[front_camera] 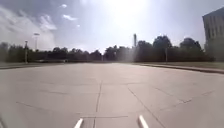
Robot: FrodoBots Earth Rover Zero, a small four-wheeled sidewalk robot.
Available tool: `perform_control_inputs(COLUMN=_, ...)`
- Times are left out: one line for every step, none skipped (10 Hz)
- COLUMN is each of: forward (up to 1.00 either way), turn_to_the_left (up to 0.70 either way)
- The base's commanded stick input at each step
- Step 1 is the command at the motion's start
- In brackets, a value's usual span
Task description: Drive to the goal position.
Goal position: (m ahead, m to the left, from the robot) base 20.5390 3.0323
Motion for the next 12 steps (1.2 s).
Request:
perform_control_inputs(forward=0.7, turn_to_the_left=0.0)
perform_control_inputs(forward=0.7, turn_to_the_left=0.07)
perform_control_inputs(forward=0.7, turn_to_the_left=0.31)
perform_control_inputs(forward=0.7, turn_to_the_left=0.35)
perform_control_inputs(forward=0.7, turn_to_the_left=0.35)
perform_control_inputs(forward=0.7, turn_to_the_left=0.04)
perform_control_inputs(forward=0.7, turn_to_the_left=0.0)
perform_control_inputs(forward=0.7, turn_to_the_left=0.0)
perform_control_inputs(forward=0.7, turn_to_the_left=0.0)
perform_control_inputs(forward=0.7, turn_to_the_left=0.0)
perform_control_inputs(forward=0.7, turn_to_the_left=0.0)
perform_control_inputs(forward=0.7, turn_to_the_left=0.0)
